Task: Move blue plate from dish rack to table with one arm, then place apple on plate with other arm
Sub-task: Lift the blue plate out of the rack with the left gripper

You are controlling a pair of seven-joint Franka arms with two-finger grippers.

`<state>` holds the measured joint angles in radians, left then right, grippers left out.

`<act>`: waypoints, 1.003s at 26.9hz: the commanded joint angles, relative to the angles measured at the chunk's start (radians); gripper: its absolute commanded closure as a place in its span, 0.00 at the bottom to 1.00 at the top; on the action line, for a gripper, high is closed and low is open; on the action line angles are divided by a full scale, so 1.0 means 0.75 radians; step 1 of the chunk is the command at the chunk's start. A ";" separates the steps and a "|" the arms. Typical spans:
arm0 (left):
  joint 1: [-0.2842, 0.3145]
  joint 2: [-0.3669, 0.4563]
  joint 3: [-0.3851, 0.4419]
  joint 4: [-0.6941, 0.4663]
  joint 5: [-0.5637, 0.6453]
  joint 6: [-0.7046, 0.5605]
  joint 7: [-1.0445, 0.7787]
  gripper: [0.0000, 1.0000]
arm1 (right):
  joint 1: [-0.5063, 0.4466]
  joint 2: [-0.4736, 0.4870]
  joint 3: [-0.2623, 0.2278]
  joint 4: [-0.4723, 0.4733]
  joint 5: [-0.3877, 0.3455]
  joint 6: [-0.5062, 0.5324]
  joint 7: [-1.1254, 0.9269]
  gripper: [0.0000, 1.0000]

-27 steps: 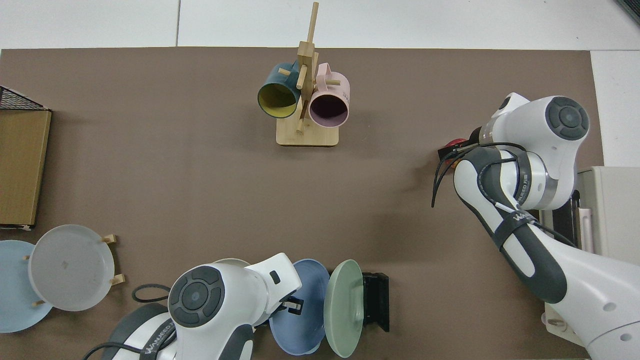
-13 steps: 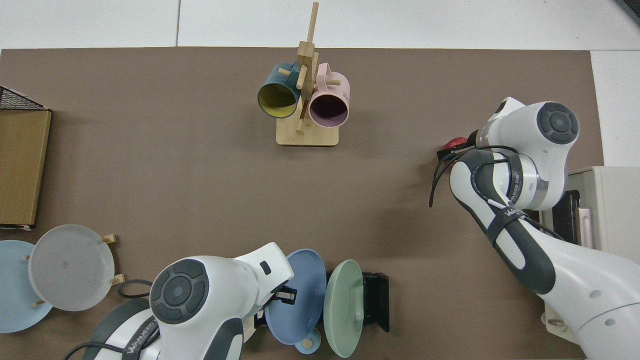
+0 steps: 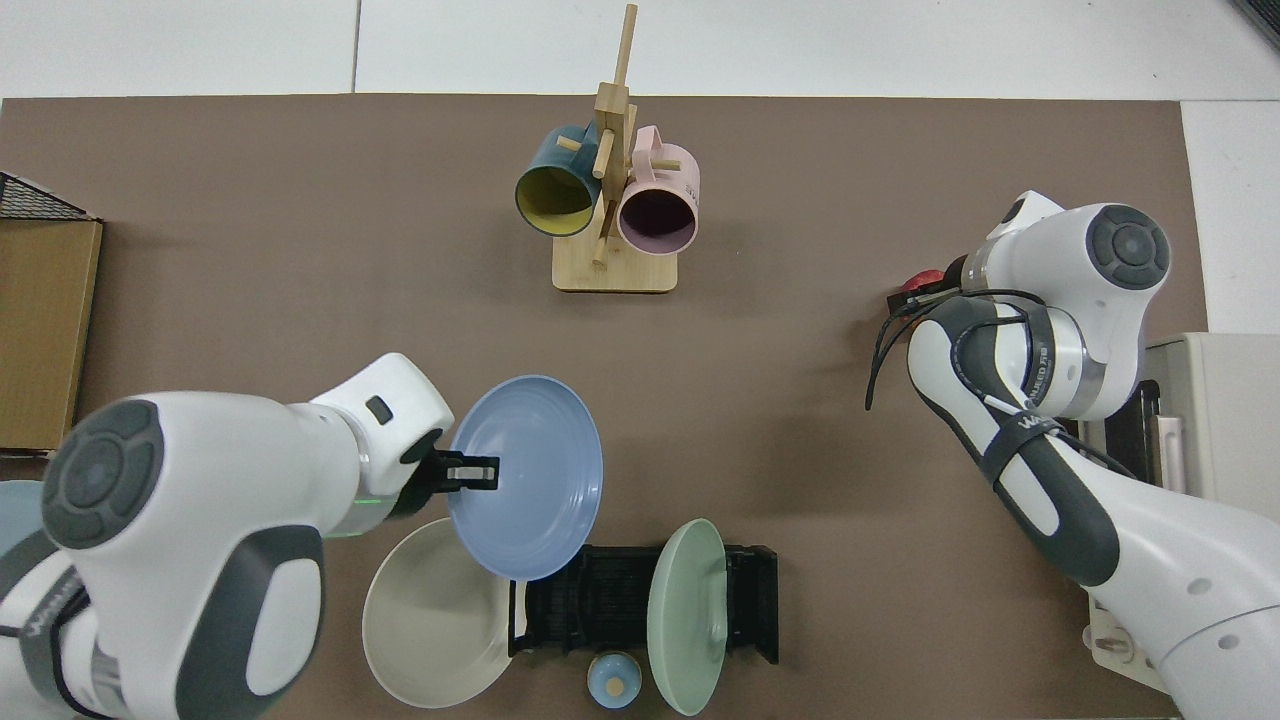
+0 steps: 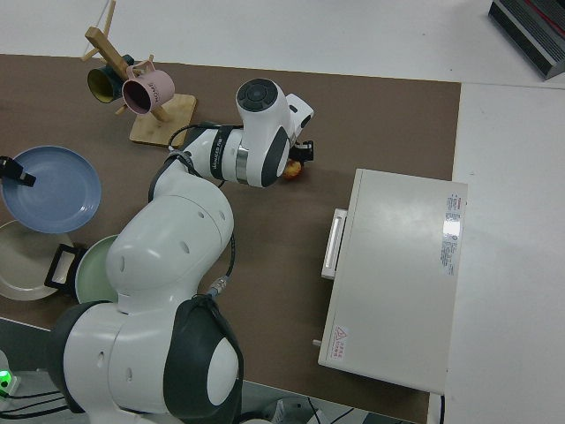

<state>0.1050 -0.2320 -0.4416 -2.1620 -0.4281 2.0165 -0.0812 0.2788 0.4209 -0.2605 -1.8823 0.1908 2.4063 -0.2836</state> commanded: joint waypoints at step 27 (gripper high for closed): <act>0.001 0.684 0.108 0.210 -0.515 0.246 0.360 1.00 | -0.177 -0.526 -0.007 -0.141 -0.095 -0.429 0.002 1.00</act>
<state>0.1162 0.2779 -0.3511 -1.9809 -0.7538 2.1650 0.1786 0.2040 0.1334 -0.2781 -1.8574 0.1472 2.0782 -0.2431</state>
